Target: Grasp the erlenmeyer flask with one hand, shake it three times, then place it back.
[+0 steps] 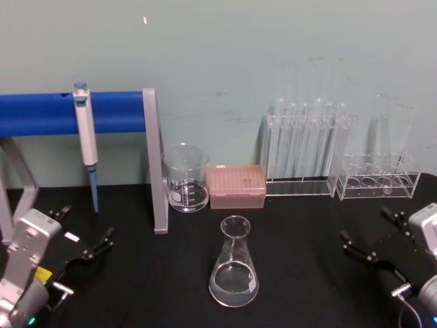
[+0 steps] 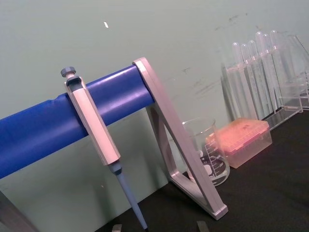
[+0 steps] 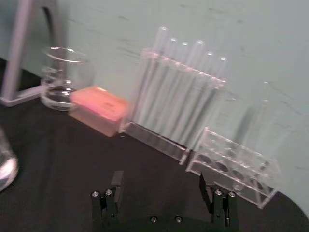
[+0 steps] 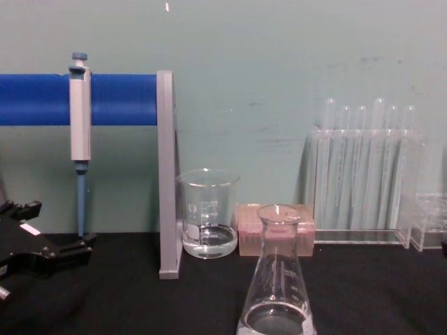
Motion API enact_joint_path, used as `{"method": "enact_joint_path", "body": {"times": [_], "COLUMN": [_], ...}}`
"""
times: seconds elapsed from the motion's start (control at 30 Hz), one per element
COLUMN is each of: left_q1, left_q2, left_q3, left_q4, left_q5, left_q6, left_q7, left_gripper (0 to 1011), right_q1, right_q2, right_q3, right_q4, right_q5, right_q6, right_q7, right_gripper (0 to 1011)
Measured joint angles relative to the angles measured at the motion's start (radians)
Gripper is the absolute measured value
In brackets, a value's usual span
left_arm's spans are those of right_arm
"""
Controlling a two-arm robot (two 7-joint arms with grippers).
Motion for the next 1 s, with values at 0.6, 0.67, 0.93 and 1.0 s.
{"method": "enact_joint_path", "body": {"times": [0.6,0.67,0.93,1.0], "left_q1": [0.0,0.0,0.0,0.0], "left_q2": [0.0,0.0,0.0,0.0], "left_q3": [0.0,0.0,0.0,0.0], "left_q4": [0.0,0.0,0.0,0.0], "left_q5": [0.0,0.0,0.0,0.0], "left_q6": [0.0,0.0,0.0,0.0], "left_q7": [0.0,0.0,0.0,0.0], "left_gripper": [1001,1001,1001,1001], "right_q1": [-0.049,-0.044,-0.019,-0.01], "right_q2": [0.026,0.019,-0.013,-0.025], "right_q3": [-0.007,-0.011,-0.033,-0.037], "right_q4": [-0.093,-0.092,-0.081,-0.075], "right_q5": [0.06,0.064,0.077,0.083], "right_q6": [-0.062,-0.071,-0.093,-0.094], "right_q7": [0.23,0.255,0.345,0.368], "right_gripper": [1000,1000,1000,1000]}}
